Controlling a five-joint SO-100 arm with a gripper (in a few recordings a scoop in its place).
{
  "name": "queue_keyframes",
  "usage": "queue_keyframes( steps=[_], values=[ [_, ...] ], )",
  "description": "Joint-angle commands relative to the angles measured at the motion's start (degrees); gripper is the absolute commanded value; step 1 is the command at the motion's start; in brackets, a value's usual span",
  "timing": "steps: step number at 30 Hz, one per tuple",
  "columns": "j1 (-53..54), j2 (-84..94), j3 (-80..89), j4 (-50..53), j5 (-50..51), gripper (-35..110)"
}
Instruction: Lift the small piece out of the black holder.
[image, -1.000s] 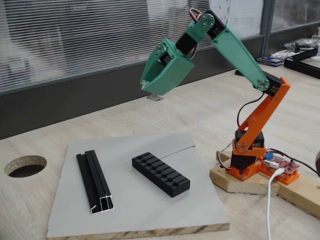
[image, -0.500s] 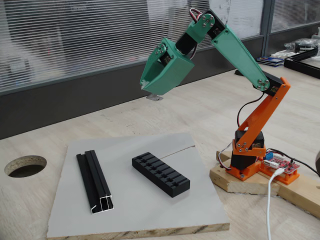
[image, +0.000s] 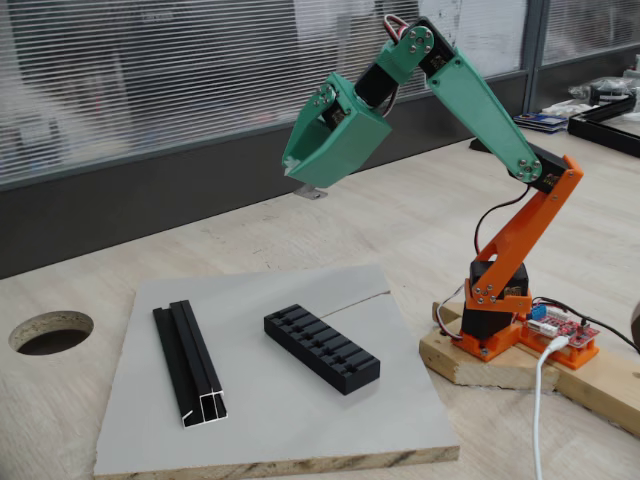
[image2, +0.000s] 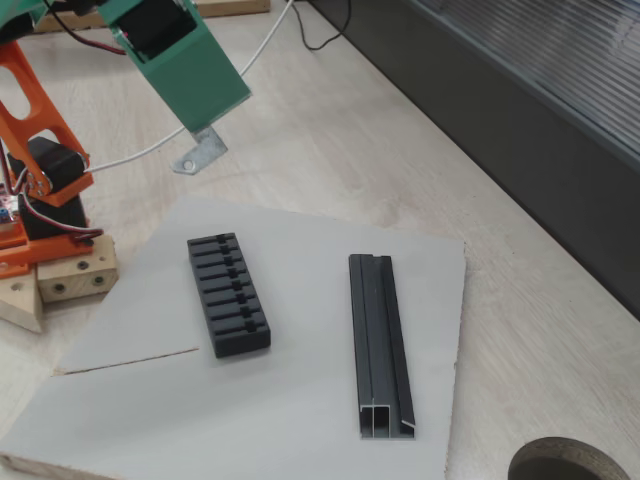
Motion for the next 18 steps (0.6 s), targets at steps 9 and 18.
queue_keyframes(
  steps=[9, 18],
  values=[
    [-0.5, 2.8, -0.6, 0.4, 0.8, 3],
    [-0.5, 6.7, 0.2, 0.5, 0.5, 3]
  ],
)
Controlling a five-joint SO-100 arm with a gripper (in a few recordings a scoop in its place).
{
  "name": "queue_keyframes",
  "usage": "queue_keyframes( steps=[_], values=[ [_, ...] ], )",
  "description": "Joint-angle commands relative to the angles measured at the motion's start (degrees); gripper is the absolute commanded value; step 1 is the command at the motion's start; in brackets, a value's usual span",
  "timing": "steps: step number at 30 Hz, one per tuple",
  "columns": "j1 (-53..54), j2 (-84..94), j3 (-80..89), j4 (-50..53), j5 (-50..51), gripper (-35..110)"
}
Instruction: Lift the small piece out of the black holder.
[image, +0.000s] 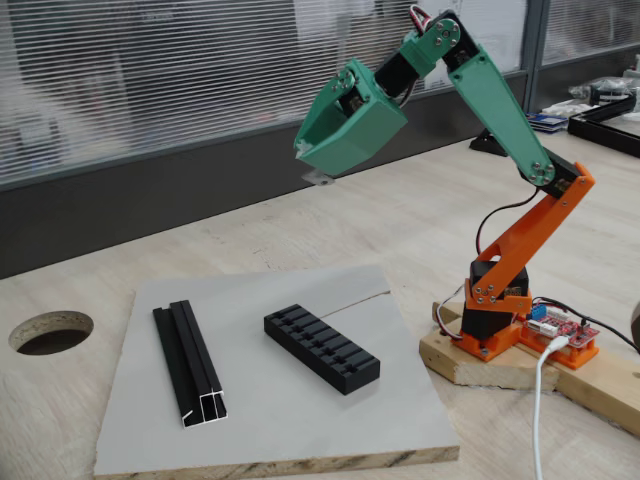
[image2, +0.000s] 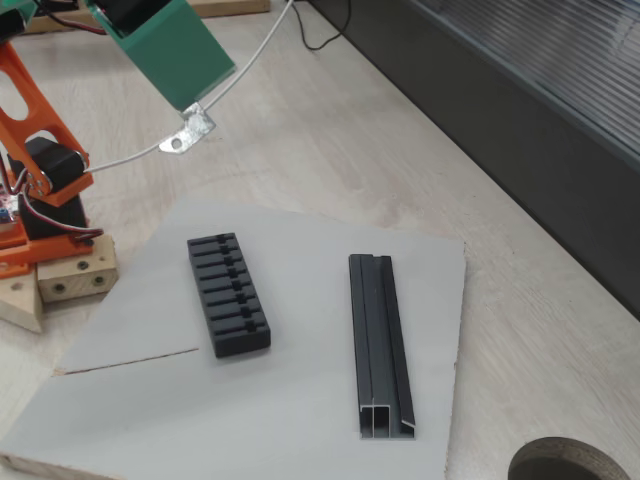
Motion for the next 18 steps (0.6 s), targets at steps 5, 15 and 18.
queue_keyframes(
  steps=[5, 15, 18],
  values=[
    [-0.6, 0.9, 0.3, 0.8, 0.5, 3],
    [-0.6, 0.8, 0.3, 0.8, 0.5, 3],
    [-0.6, 0.8, 0.3, 0.8, 0.5, 3]
  ],
)
